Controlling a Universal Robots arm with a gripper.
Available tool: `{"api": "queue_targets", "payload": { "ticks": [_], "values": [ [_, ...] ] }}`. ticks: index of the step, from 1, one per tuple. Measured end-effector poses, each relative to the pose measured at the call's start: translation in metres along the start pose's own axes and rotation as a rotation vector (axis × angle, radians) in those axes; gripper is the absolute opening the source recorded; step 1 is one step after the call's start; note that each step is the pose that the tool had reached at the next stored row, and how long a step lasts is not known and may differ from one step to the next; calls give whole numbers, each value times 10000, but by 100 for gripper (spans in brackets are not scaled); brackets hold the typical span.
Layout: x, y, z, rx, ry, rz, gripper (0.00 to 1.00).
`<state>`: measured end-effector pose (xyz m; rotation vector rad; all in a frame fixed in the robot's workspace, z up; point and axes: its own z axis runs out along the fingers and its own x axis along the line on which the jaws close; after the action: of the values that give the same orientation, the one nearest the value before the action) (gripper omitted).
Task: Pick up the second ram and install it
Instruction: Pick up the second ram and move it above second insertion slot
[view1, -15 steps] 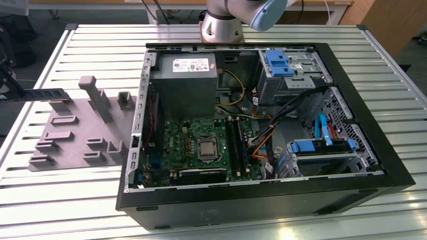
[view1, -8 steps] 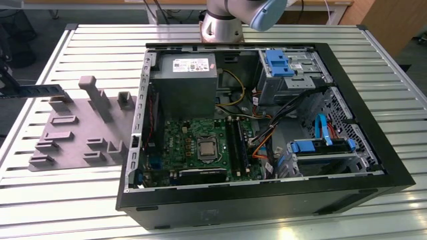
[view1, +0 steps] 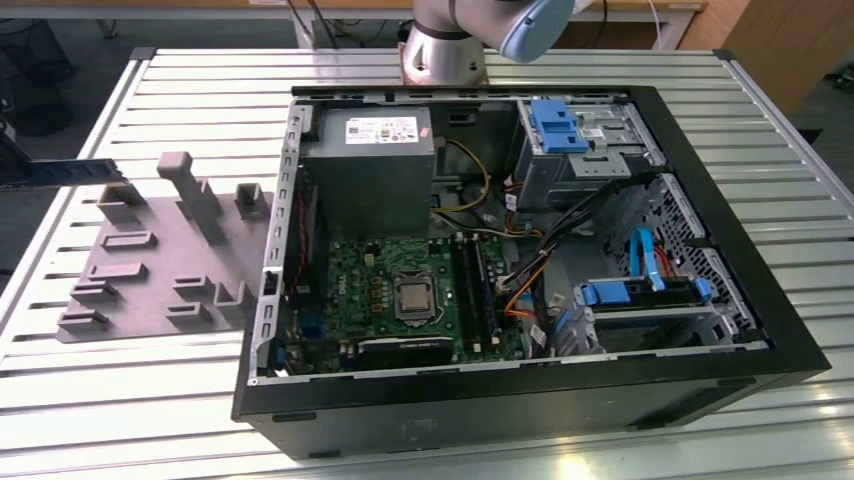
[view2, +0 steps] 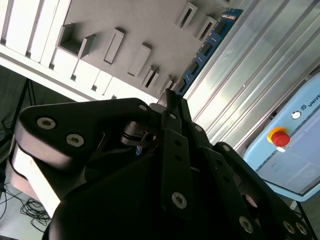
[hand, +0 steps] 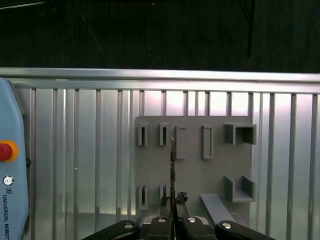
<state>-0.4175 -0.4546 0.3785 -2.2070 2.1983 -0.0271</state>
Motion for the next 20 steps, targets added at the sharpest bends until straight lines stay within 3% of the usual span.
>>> {"api": "queue_targets", "payload": {
  "ticks": [14,20],
  "values": [
    [-8,-2,-187,45,-1,0,14],
    [-9,-3,-216,54,-1,0,14]
  ]
}}
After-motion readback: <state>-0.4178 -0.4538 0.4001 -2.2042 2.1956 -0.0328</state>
